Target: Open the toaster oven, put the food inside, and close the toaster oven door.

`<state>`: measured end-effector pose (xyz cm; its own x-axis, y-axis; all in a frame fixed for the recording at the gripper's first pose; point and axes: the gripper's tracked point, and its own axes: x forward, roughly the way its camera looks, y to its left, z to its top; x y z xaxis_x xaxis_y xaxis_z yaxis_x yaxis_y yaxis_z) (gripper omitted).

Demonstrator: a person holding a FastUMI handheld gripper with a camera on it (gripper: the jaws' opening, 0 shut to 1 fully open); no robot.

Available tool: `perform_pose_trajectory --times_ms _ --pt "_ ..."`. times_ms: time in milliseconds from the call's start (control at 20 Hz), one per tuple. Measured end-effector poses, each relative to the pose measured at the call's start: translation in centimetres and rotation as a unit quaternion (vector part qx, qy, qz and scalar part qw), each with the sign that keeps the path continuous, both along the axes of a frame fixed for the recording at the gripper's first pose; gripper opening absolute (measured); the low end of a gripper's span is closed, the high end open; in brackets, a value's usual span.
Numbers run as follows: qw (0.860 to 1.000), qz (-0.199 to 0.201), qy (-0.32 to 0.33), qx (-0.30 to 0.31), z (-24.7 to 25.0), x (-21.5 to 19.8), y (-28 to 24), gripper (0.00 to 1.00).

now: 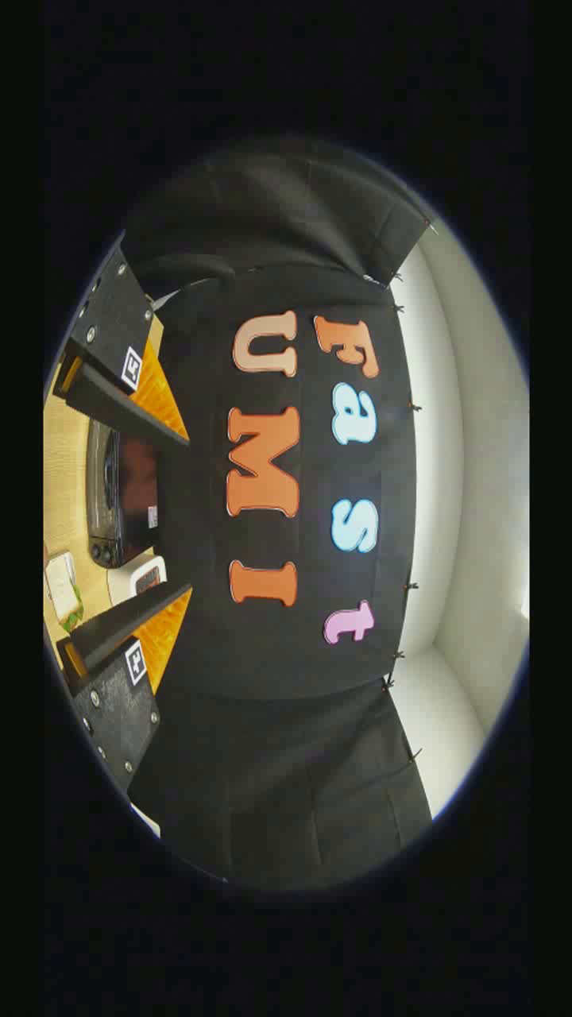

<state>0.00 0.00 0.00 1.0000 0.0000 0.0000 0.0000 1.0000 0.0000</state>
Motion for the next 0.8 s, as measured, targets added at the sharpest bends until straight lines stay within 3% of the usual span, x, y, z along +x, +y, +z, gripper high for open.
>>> perform_pose_trajectory --times_ms 800 --pt "1.000 0.003 0.000 0.002 -0.13 -0.28 0.02 0.98"
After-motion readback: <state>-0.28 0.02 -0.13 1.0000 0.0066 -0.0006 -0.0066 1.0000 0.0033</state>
